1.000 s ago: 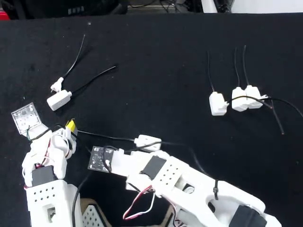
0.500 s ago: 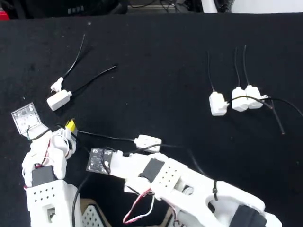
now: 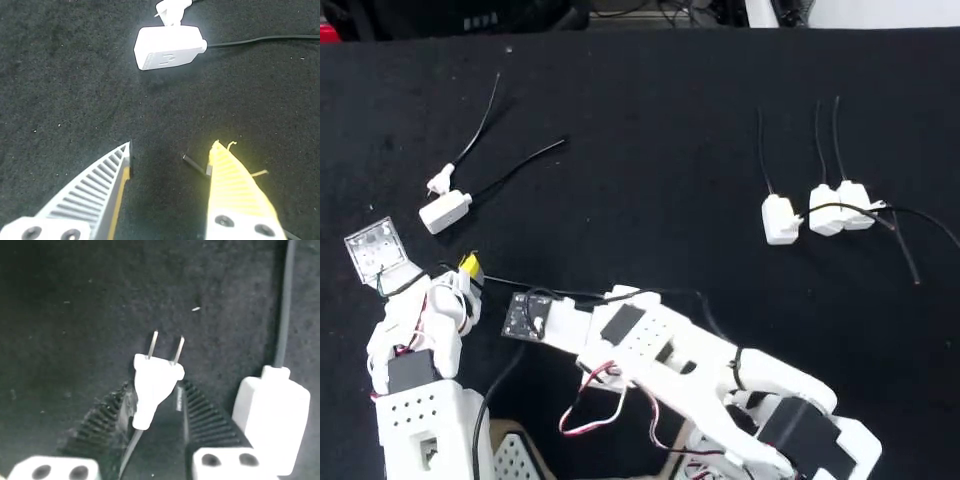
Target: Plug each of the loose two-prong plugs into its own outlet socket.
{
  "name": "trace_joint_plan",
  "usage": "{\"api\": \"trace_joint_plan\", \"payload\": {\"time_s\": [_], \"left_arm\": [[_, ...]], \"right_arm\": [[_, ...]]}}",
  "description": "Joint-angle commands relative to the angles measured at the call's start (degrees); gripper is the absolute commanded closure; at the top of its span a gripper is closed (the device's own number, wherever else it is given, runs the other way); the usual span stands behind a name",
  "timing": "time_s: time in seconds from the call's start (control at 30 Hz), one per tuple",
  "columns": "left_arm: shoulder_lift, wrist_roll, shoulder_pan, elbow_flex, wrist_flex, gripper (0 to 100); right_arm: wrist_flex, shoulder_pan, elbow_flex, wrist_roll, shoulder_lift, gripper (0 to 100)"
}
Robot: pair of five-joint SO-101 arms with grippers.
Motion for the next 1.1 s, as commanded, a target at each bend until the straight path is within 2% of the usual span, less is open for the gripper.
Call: {"api": "trace_joint_plan", "payload": {"time_s": [0.0,0.17,0.37,0.47,0.63,0.8,1.07], "left_arm": [[-0.7,0.26,-0.4,-3.91,0.26,75],[-0.7,0.26,-0.4,-3.91,0.26,75],[-0.7,0.26,-0.4,-3.91,0.26,75],[-0.7,0.26,-0.4,-3.91,0.26,75],[-0.7,0.26,-0.4,-3.91,0.26,75],[-0.7,0.26,-0.4,-3.91,0.26,75],[-0.7,0.26,-0.48,-3.91,0.35,75]], "right_arm": [[-0.26,2.11,-1.98,0.44,0.13,94.1],[1.58,2.29,-3.56,0.09,0.04,98.2],[9.23,2.29,-8.57,-5.27,0.04,86.4],[10.2,2.2,-10.68,-5.54,0.04,86.3],[9.41,2.2,-13.23,-5.8,0.48,88.4],[2.64,1.85,-6.99,-5.27,1.27,88.4],[2.55,-4.84,-1.45,-5.36,-4.62,88.5]]}}
